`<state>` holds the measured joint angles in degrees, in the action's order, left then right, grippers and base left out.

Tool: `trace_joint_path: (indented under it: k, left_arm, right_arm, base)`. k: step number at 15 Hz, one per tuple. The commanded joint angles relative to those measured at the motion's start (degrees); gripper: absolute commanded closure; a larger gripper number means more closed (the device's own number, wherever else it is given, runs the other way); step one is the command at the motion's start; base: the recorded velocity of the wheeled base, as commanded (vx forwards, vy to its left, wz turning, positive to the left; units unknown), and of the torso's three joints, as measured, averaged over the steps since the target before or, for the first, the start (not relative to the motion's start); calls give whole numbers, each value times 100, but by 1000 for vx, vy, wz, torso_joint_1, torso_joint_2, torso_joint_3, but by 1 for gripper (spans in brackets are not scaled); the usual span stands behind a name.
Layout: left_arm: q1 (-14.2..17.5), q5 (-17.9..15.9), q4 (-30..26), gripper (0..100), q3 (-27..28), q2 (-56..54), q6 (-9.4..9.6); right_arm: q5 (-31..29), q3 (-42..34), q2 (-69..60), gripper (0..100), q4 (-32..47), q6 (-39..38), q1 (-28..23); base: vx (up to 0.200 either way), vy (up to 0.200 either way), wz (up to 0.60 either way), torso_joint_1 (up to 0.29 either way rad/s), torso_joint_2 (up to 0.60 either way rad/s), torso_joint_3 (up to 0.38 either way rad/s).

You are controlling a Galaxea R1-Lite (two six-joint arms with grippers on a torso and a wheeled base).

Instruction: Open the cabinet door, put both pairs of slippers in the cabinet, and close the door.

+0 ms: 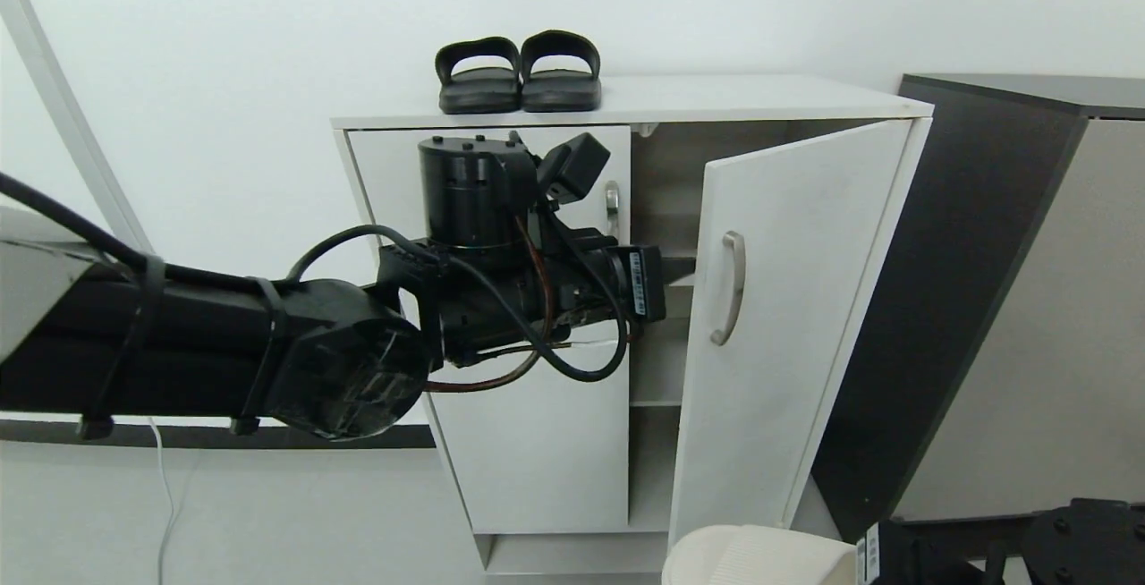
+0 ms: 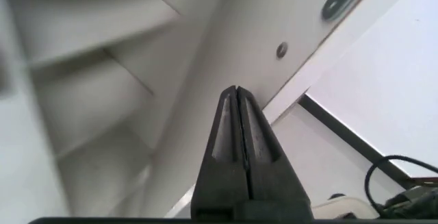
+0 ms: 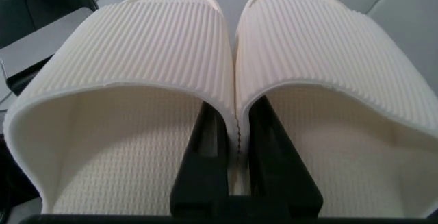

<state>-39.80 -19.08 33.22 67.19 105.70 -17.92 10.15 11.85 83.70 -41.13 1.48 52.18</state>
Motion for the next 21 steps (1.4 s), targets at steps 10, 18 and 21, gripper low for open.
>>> trace_joint_path:
  k: [10, 18, 21]
  left_arm:
    - [-186, 396, 528, 100, -479, -243, -27]
    - [1344, 669, 185, 100, -2615, -3249, 17]
    - [1739, 1547, -975, 100, -3081, -4822, 131]
  right_arm:
    - [4, 2, 6, 100, -27, 2, 29]
    - [-1376, 1241, 797, 100, -35, -798, -718]
    - [-2299, 1812, 1439, 100, -141, -1193, -832]
  base:
    - [-60, 0, 0, 1, 1, 1]
    - [0, 0, 0, 0, 0, 0]
    - [0, 0, 0, 0, 0, 0]
